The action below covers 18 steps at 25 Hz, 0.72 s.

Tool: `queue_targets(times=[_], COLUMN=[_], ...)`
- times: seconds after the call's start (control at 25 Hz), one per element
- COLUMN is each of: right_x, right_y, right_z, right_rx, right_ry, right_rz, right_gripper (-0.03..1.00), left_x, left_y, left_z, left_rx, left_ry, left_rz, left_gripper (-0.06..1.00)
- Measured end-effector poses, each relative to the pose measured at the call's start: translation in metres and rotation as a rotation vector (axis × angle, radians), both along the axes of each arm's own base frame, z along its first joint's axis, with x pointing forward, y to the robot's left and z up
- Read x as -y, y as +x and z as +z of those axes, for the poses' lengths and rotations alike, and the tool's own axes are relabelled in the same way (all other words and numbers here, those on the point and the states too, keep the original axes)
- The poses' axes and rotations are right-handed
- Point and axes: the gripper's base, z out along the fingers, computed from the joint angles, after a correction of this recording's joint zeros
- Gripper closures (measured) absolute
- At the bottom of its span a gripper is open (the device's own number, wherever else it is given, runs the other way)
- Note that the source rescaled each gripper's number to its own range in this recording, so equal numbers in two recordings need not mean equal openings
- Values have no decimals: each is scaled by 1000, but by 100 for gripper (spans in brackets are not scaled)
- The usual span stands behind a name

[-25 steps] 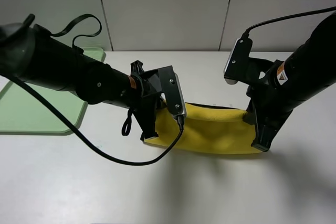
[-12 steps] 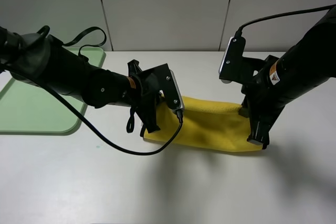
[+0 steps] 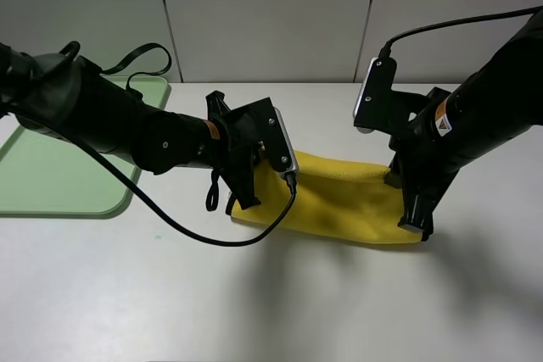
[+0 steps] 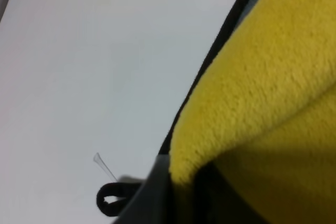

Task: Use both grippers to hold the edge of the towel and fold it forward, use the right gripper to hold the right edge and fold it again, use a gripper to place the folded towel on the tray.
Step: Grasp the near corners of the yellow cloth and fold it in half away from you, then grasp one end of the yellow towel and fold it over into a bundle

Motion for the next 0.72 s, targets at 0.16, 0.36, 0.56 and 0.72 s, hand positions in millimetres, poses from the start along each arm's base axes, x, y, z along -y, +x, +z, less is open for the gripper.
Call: queue_targets(times=[0.16, 0.36, 0.56, 0.72], right_x=[2, 5, 4, 3], right_y=[2, 5, 6, 7], right_z=[1, 2, 2, 3], right_rx=[22, 56, 63, 73], right_ry=[-14, -19, -7, 6], right_rz=[-18, -84, -98, -94], right_gripper=[16, -1, -3, -3], left_x=[1, 2, 2, 2], left_y=[3, 5, 5, 5], left_z=[3, 0, -1, -1], left_rx=[45, 70, 66, 64], left_ry=[-29, -43, -39, -39], left_rz=[4, 9, 9, 10], left_gripper=[25, -2, -4, -5])
